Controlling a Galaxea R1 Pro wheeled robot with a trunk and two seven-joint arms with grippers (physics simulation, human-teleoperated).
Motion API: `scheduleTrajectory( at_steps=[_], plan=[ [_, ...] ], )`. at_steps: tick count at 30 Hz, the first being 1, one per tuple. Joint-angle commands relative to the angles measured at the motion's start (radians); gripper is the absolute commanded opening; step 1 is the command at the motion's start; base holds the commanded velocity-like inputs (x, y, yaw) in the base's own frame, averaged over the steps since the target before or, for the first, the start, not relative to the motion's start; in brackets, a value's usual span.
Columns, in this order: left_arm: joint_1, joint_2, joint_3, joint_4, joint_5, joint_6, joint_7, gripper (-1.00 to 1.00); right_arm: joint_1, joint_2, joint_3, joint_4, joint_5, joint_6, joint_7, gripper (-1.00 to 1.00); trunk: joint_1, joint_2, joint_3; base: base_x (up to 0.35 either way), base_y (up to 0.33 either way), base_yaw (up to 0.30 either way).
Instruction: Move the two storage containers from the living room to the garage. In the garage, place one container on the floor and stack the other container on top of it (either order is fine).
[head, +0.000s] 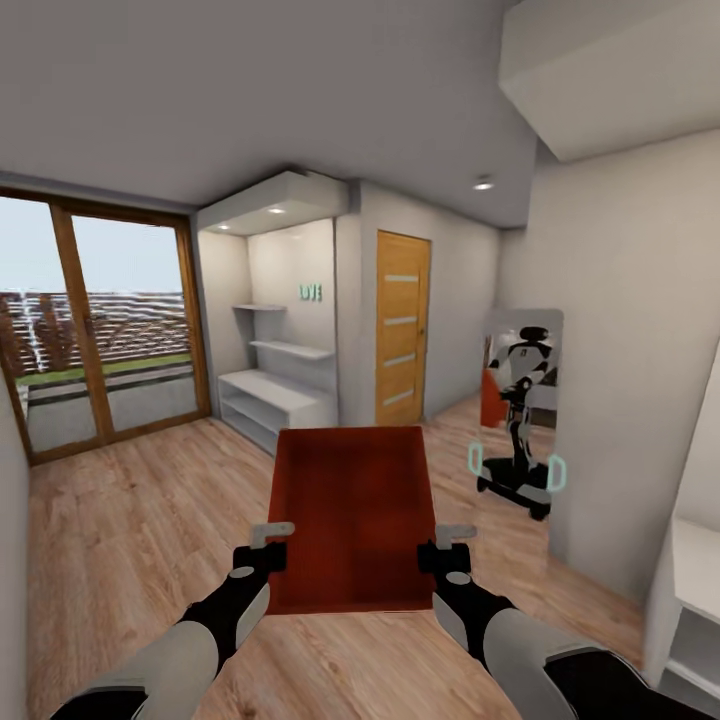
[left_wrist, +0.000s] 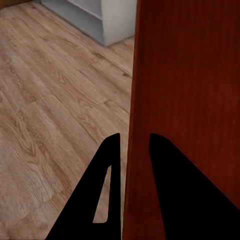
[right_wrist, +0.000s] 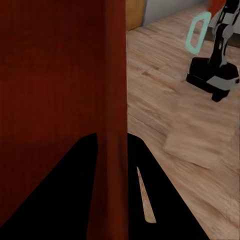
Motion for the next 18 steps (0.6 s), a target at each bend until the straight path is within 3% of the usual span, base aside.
scheduleTrajectory(
  at_steps=[1,18],
  plan=[
    [0.0,0.041,0.018,0.005,-0.001,-0.004,0.01,-1.0,-0.001,0.0,-0.021,-0.002,0.004,-0.017,-0.011,-1.0,0.001,-0.001,0.0,0.33,0.0,0.25],
    [0.0,0.041,0.018,0.005,-0.001,-0.004,0.01,-1.0,-0.001,-0.001,-0.021,-0.002,0.004,-0.016,-0.011,-1.0,0.001,-0.001,0.0,0.33,0.0,0.023]
  ],
)
